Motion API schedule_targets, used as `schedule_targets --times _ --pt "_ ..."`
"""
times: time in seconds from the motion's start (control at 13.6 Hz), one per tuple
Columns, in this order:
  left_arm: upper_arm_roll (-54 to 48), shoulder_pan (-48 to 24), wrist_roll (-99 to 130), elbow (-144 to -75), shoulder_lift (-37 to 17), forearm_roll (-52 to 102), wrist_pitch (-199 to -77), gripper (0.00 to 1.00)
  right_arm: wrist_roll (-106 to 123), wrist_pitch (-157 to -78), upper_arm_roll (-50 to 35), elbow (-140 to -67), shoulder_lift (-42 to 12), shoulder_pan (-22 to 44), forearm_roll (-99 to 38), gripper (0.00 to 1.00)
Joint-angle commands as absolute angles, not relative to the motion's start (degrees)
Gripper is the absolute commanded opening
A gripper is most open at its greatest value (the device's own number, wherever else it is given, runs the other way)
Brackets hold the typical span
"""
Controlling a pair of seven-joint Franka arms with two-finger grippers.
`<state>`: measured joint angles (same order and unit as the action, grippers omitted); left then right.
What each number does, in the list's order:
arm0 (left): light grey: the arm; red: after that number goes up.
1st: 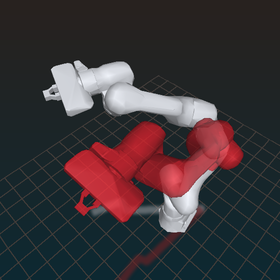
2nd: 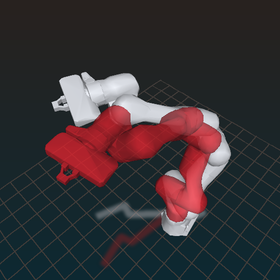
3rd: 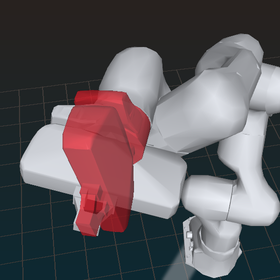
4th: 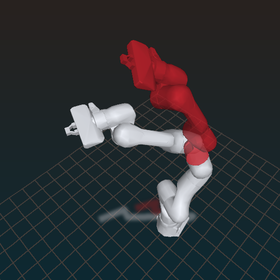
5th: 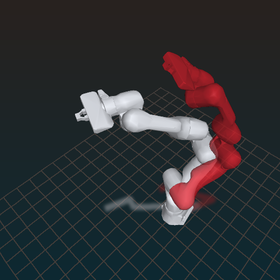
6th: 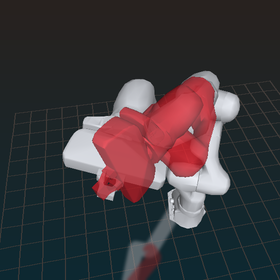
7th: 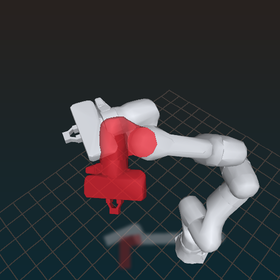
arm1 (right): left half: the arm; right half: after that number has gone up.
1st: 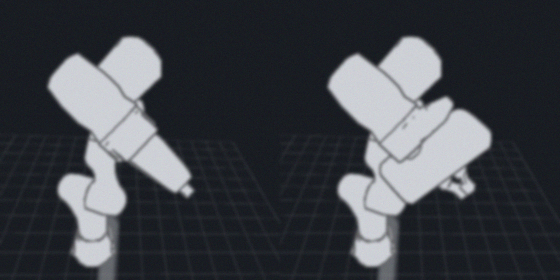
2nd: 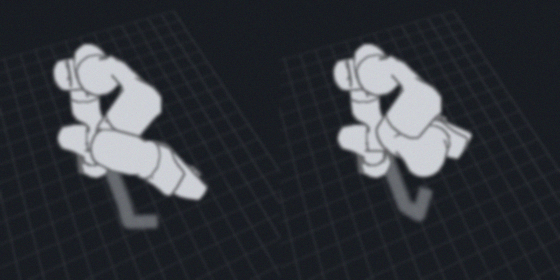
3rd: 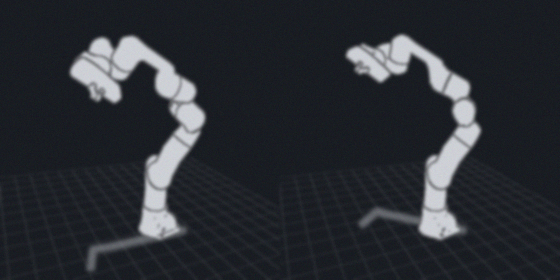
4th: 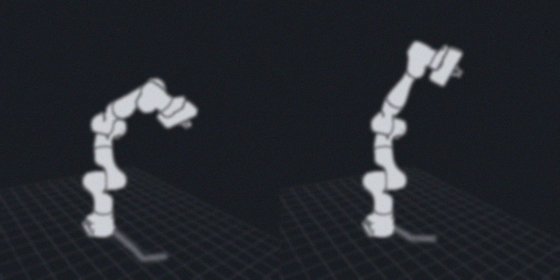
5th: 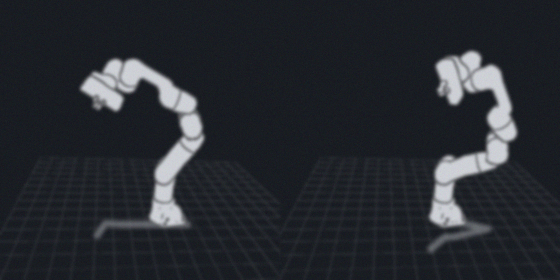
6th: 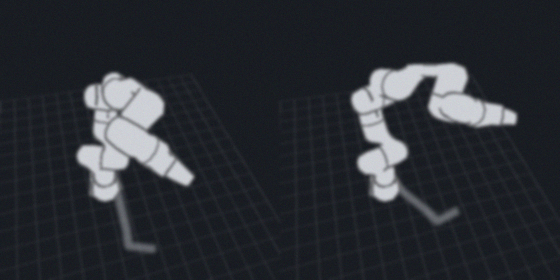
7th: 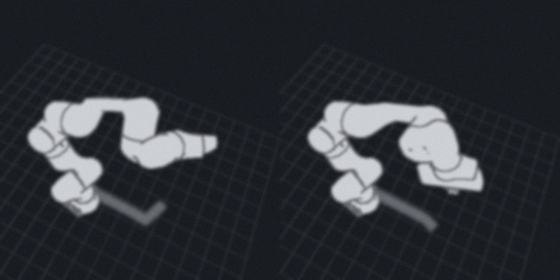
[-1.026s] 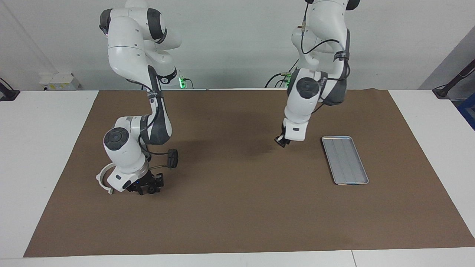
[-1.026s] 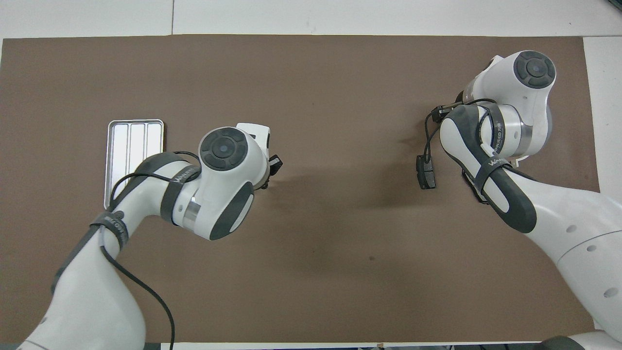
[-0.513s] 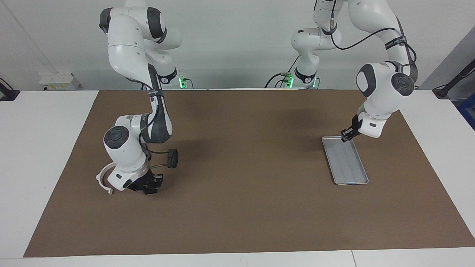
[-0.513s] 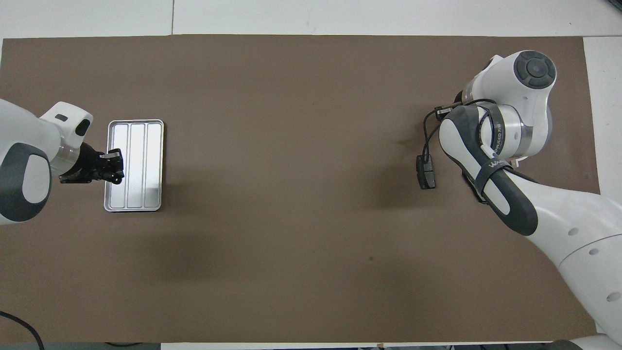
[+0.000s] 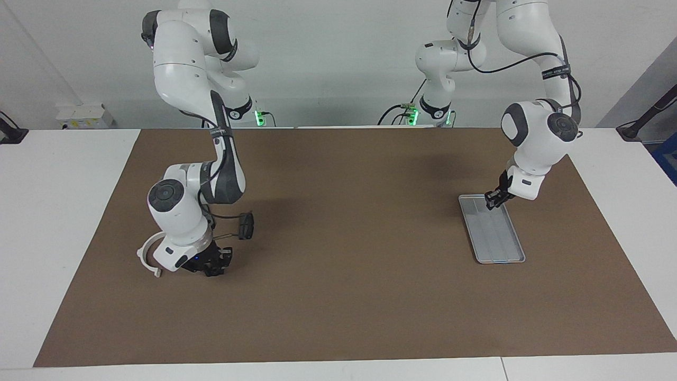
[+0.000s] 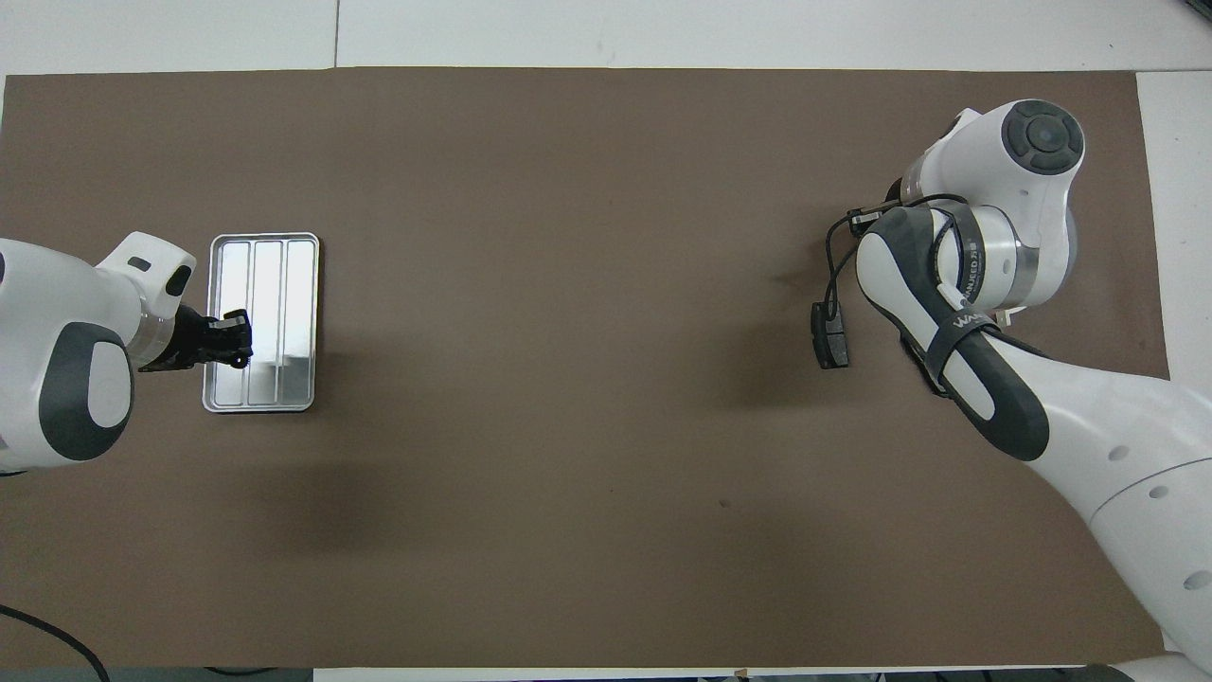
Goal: Pick bearing gear from pile to tray
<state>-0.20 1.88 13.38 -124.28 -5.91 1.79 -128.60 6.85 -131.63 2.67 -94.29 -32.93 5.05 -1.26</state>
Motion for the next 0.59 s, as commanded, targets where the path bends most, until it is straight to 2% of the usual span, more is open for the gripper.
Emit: schedule_targets --times 0.0,0.22,0.51 --pt "-0.3 2.9 13.4 -128.0 -4.7 1.7 -133.2 0.0 6.3 -129.2 2.2 -94.3 -31.4 6.1 -2.6 0.0" --pt "-0.4 2.5 14.3 -129.3 -5.3 1.7 -135.2 0.0 -4.8 -122.8 2.2 -90.4 -31.0 10.4 -2.5 0.0" --pt "-0.4 1.9 16.3 -130.6 -6.7 1.7 -138.1 0.0 -22.6 -122.3 2.1 -90.4 -30.1 17.6 -2.7 0.0"
